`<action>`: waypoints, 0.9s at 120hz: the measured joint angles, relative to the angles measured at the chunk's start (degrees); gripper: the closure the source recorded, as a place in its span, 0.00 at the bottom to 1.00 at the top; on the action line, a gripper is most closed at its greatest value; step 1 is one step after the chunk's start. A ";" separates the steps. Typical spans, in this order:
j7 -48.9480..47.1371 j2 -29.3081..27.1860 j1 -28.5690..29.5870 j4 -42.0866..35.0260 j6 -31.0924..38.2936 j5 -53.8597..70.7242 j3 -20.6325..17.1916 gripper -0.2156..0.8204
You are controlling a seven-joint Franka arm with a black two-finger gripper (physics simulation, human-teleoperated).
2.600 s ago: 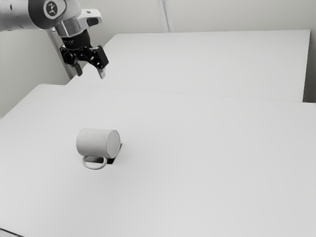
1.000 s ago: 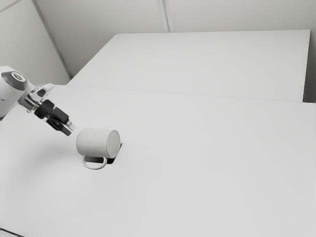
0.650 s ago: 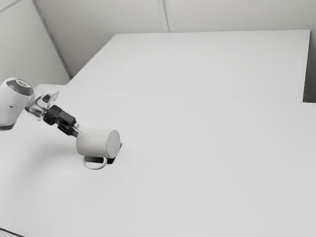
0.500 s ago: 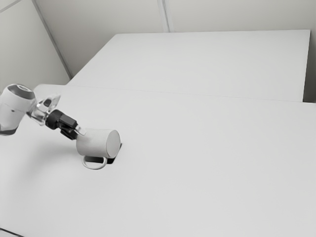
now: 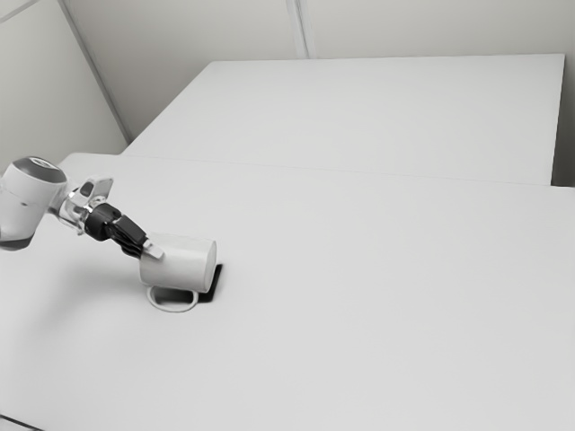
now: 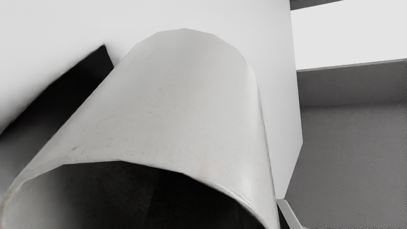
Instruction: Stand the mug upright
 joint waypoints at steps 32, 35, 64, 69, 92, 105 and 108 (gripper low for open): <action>-0.22 -1.83 -1.09 -0.26 -0.36 0.11 0.14 0.95; -0.25 -2.35 -1.55 -0.29 -0.23 0.25 0.23 0.95; -2.40 -9.56 -8.55 -0.23 4.38 10.42 0.65 0.96; -2.98 -10.29 -10.17 -0.24 6.09 13.35 0.69 0.96; -5.72 -14.71 -19.20 -1.61 16.13 27.19 0.72 0.97; -7.02 -17.64 -22.98 -5.20 21.96 33.68 0.72 0.97; -7.30 -18.23 -23.78 -6.17 23.25 35.15 0.73 0.97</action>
